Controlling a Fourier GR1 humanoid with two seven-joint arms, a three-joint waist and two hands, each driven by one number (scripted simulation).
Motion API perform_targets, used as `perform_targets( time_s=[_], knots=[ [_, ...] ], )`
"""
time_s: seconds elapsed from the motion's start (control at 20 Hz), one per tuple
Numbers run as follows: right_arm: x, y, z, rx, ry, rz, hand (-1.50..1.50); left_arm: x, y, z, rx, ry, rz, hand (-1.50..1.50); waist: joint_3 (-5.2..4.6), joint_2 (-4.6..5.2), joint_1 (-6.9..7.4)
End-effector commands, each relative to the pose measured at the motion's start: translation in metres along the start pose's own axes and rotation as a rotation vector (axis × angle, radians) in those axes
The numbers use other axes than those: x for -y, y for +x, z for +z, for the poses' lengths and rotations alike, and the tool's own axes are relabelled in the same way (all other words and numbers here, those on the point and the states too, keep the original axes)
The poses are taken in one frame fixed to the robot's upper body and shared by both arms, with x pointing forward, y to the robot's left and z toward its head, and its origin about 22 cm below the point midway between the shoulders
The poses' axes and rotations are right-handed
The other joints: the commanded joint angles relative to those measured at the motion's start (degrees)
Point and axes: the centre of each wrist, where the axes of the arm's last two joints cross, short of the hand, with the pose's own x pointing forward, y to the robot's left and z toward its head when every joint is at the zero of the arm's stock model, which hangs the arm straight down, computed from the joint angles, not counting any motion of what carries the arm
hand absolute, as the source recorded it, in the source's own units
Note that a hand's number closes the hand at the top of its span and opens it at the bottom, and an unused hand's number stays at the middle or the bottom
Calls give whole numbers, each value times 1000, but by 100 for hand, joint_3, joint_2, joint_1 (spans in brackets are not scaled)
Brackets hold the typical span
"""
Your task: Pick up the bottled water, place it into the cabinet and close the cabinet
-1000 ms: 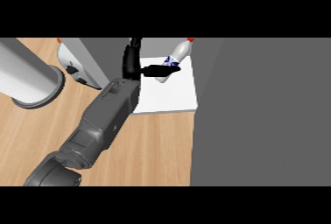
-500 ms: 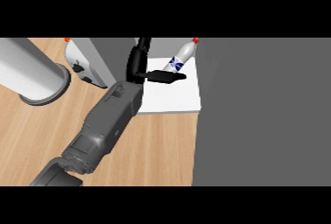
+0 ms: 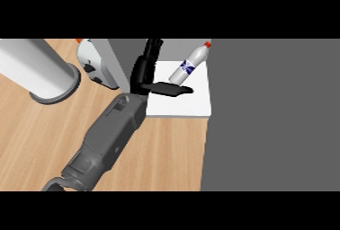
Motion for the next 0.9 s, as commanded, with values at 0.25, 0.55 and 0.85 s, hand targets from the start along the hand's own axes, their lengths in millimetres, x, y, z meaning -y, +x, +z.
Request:
perform_targets(
  time_s=[0.25,0.55,0.85],
  knots=[
    [-8,16,5,-6,-6,11,-150,-17,7,53,-40,68,149,-150,-15,-103,246],
    [-13,9,-2,0,-13,-4,-150,-16,39,108,-5,35,203,-150,-14,-82,305],
    [-14,6,7,-33,128,87,-150,-2,96,163,-31,-5,273,-150,-11,-57,164]
  ],
)
